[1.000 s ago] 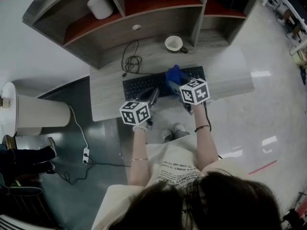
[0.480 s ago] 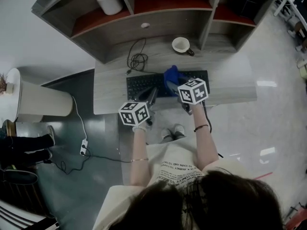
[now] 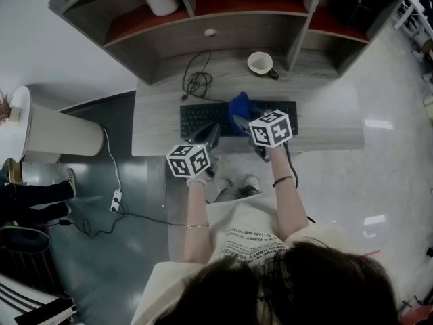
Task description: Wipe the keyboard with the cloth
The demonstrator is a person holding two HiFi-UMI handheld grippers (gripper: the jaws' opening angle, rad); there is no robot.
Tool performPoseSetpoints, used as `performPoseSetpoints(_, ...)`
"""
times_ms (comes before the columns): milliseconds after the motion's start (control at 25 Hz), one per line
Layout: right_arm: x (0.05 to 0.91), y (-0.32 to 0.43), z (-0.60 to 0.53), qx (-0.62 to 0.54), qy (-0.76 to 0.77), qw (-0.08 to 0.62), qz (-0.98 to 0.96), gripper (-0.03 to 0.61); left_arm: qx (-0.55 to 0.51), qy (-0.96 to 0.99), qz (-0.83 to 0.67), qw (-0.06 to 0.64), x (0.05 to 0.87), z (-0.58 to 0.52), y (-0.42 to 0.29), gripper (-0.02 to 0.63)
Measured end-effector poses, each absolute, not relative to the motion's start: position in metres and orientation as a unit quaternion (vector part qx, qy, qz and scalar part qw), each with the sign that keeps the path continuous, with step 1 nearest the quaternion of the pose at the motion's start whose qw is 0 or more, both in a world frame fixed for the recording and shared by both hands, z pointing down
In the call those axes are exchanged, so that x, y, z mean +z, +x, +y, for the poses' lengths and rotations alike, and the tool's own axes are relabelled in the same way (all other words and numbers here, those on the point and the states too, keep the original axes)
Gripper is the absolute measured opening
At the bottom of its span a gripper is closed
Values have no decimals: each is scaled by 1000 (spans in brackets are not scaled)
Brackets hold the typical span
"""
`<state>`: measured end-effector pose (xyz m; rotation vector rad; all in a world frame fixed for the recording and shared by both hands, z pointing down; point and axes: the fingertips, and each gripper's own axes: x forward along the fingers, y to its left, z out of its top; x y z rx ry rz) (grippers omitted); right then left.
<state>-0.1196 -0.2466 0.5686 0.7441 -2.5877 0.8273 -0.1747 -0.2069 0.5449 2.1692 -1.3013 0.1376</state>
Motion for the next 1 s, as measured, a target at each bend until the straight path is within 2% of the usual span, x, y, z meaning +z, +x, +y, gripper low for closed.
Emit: performPoseSetpoints(1000,579,-142,-252,315,333,155,-875,58,68,832,-448,321,559,-207,-224,2)
